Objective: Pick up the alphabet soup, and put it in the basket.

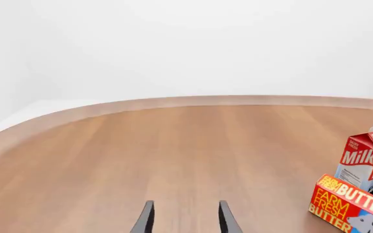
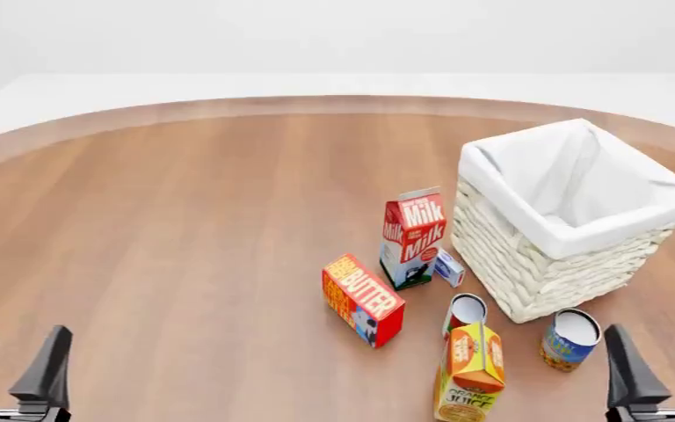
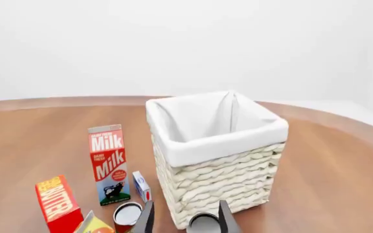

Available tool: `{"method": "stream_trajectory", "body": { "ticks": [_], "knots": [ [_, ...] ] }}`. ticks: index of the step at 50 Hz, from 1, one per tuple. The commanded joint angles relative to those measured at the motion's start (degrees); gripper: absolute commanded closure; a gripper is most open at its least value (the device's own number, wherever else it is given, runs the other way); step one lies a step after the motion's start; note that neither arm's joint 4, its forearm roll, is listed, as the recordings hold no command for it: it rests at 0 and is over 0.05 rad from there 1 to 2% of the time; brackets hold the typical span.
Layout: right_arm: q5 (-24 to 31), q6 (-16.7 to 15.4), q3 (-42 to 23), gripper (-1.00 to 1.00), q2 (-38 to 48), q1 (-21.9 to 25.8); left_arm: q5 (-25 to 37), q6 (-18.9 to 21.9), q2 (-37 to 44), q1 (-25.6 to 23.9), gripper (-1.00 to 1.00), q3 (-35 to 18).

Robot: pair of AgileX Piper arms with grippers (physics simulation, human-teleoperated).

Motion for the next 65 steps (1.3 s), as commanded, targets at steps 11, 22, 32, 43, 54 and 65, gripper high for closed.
{"method": "stream_trajectory", "body": {
  "ticks": [11,22,32,43,54,65],
  "knots": [
    [2.2,-1.6,-2.6,-1.00,0.2,0.3,0.0,0.0,0.0,0.0,-1.00,0.0],
    [5.1,-3.2,-5.3,-1.00,0.3,1.5,0.0,0.0,0.0,0.0,-1.00,0.0],
    [8.4,-4.1,-7.5,-1.00,0.4,2.0,0.0,0.0,0.0,0.0,-1.00,0.0],
    [10.6,-4.9,-9.1,-1.00,1.3,3.0,0.0,0.0,0.0,0.0,-1.00,0.0],
    [13.8,-5.1,-10.9,-1.00,2.1,3.4,0.0,0.0,0.0,0.0,-1.00,0.0],
    [14.6,-5.7,-11.8,-1.00,3.7,3.6,0.0,0.0,0.0,0.0,-1.00,0.0]
  ]
}}
